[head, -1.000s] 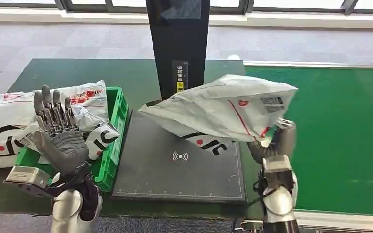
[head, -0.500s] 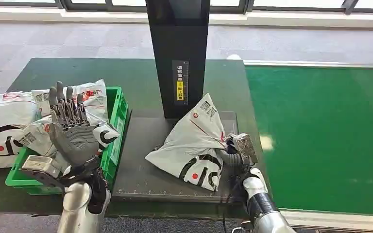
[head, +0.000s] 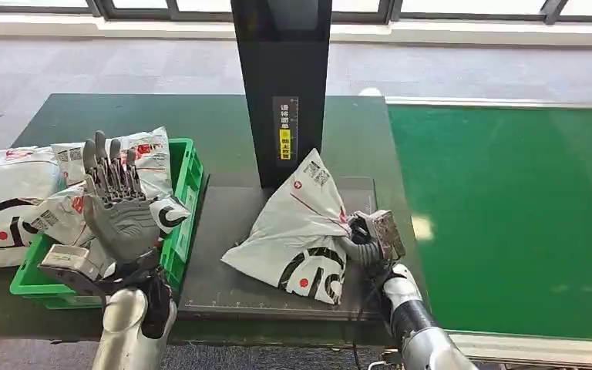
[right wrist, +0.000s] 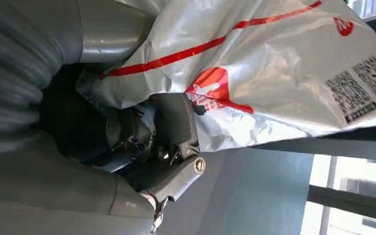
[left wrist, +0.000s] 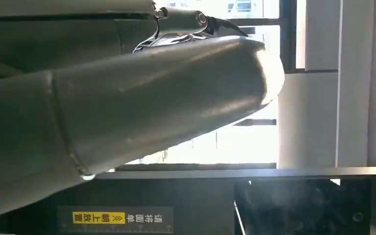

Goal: Moved the parcel from conveyor to table for the left to box.

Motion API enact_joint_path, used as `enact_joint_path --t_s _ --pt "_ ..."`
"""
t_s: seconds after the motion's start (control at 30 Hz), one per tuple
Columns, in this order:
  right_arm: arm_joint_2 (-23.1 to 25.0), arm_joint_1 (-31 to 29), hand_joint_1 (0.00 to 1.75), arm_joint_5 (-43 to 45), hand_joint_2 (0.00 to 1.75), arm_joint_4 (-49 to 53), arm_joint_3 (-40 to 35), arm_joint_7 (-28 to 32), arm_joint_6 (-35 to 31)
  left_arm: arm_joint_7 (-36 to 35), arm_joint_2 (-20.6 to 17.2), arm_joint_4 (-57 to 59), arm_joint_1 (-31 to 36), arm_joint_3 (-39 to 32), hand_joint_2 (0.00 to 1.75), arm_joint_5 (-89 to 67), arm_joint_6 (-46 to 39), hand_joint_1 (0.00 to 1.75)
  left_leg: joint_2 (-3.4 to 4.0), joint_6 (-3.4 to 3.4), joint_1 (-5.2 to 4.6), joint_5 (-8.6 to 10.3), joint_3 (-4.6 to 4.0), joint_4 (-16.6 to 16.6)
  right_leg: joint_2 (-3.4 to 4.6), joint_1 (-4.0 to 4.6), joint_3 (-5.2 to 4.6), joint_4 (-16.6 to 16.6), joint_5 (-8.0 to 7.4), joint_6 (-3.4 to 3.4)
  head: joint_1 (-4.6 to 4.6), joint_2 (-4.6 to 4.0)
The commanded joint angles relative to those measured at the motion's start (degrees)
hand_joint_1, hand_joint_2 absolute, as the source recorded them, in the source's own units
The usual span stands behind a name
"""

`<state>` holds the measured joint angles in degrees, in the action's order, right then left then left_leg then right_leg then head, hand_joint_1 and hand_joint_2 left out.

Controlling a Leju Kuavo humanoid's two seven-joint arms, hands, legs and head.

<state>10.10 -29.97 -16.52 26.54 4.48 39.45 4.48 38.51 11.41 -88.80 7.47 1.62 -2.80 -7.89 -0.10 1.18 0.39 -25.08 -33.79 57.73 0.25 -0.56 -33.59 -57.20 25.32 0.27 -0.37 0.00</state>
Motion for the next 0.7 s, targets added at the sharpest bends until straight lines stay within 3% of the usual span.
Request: enact_joint_path --t_s 0.03,0.07,0.13,0.43,0.57,0.7 --pt "-0.9 0.0 0.00 -1.2 1.75 4.6 1.1 0.5 -0.9 0.4 -2.1 2.5 0.2 0.8 0.00 0.5 -0.1 0.00 -0.05 -0.04 -0.02 0.03 -0.01 -0.1 -0.09 -0.01 0.00 0.1 -0.01 -0.01 0.00 0.00" --pt "-1.1 2.0 0.00 -2.2 0.00 10.8 0.0 0.4 -1.9 0.6 -2.1 1.4 -0.7 0.4 0.00 0.1 -0.2 0.00 -0.05 -0.03 -0.03 0.02 -0.03 -0.1 -0.07 -0.03 -0.02 0.0 0.02 0.00 0.00 0.00" --pt "-1.0 3.6 0.00 -2.4 0.00 15.9 0.0 -2.7 -0.5 0.6 -2.2 0.8 -1.1 0.2 0.00 0.0 0.1 0.00 -0.05 -0.05 -0.02 0.00 -0.03 -0.1 -0.09 -0.02 -0.01 0.1 0.03 -0.01 0.00 0.00" --pt "-1.0 3.8 0.00 -2.8 0.00 16.2 -0.3 -2.3 -0.6 0.6 -2.1 0.9 -1.1 0.2 0.00 0.0 0.1 0.00 -0.05 -0.04 -0.02 0.02 -0.15 -0.1 -0.05 -0.03 -0.11 0.1 0.01 -0.01 0.00 0.00" --pt "-0.8 9.9 0.00 -5.1 0.00 30.8 -2.8 -3.8 0.8 0.5 -2.2 -0.8 -2.3 -0.5 0.00 -0.8 0.6 0.00 -0.05 -0.03 0.01 -0.01 -0.21 0.0 -0.05 -0.01 -0.16 0.0 0.03 0.00 0.00 0.00" --pt "-0.9 14.1 0.00 -6.4 0.00 39.2 -3.8 -5.8 0.4 0.3 -2.2 -1.1 -2.3 -0.8 0.00 -1.3 0.9 0.00 -0.14 -0.03 -0.03 -0.02 -0.16 -0.1 -0.15 -0.04 -0.11 0.0 0.09 -0.01 0.00 0.00"
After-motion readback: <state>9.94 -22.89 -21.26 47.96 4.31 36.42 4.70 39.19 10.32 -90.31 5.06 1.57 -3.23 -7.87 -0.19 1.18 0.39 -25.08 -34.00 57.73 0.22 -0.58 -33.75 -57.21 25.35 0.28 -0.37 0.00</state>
